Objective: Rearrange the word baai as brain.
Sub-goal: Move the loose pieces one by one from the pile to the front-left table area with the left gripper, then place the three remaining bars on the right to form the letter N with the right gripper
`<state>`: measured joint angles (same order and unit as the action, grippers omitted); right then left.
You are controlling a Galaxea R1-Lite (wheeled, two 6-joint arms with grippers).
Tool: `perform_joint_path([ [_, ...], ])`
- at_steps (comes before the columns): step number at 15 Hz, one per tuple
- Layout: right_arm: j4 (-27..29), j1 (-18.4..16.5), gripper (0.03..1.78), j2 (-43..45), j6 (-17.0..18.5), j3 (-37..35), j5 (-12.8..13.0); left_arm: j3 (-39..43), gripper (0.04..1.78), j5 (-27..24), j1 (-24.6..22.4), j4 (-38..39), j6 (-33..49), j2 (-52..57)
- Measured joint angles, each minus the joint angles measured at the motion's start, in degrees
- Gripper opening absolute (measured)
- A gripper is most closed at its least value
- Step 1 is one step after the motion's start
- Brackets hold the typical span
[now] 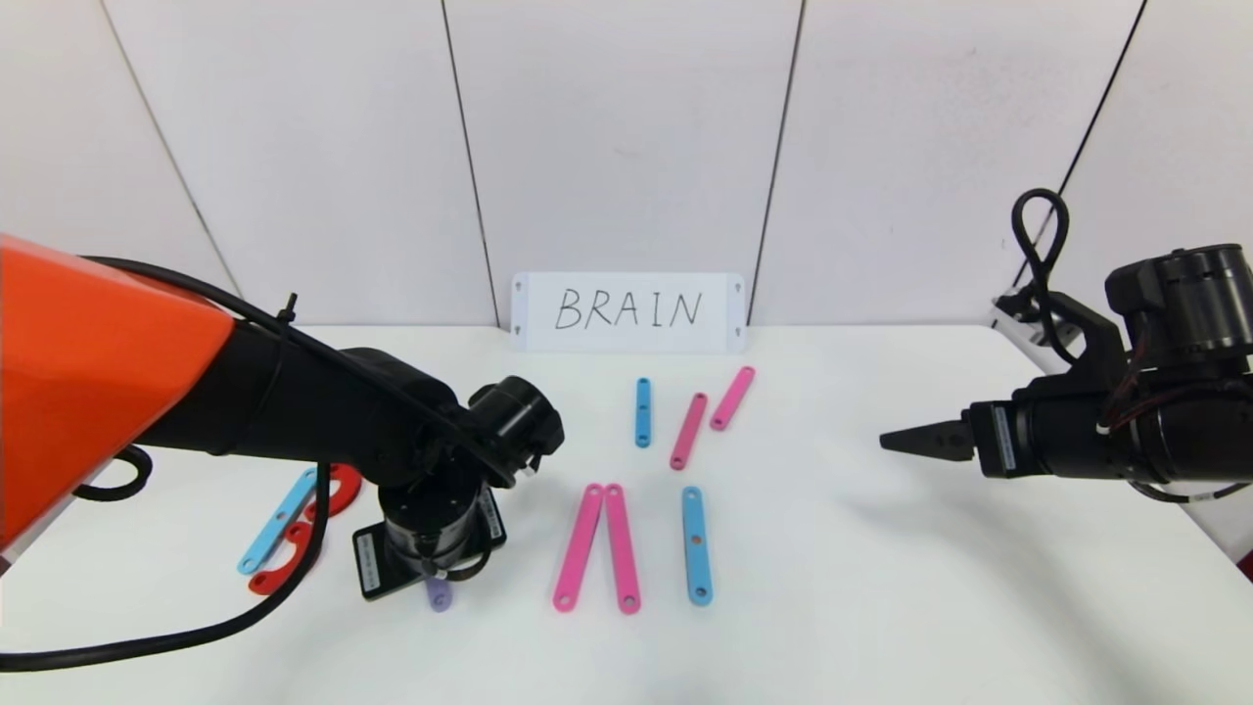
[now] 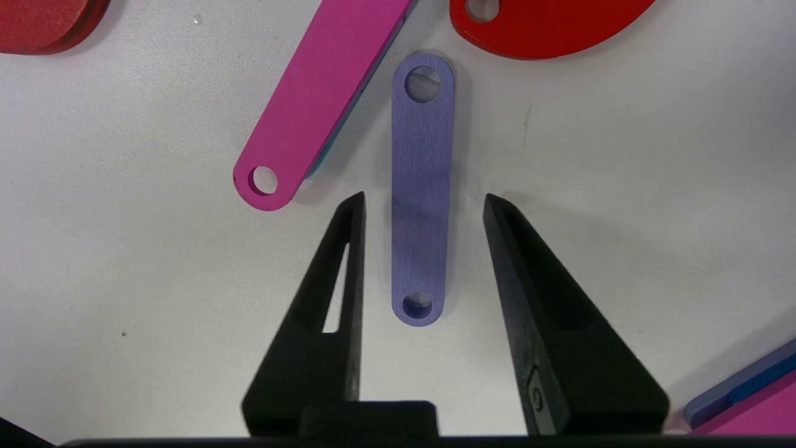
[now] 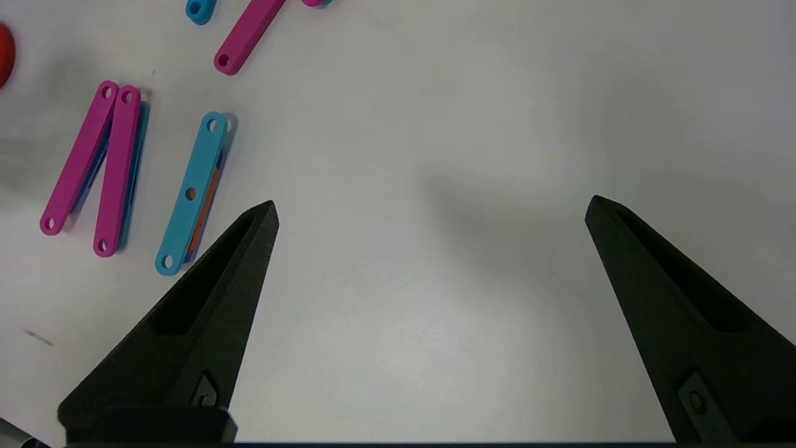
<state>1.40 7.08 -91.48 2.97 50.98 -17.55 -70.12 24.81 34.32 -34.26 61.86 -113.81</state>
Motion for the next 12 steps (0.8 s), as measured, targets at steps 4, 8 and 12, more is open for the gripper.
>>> perform_joint_path([
  [4,0.0,0.16,1.73,0.11,0.0,-0.02,0.0,-0.41,1.45,-0.54,0.41,-0.05,0.0,0.11],
  [8,0.0,0.55,1.73,0.27,0.0,-0.32,0.09,-0.6,1.73,-0.33,2.32,-0.2,-0.04,1.33],
  [12,0.0,0.55,1.73,0.39,0.0,-0.35,-0.07,-0.28,1.74,-1.27,2.78,-0.68,-4.39,5.44],
])
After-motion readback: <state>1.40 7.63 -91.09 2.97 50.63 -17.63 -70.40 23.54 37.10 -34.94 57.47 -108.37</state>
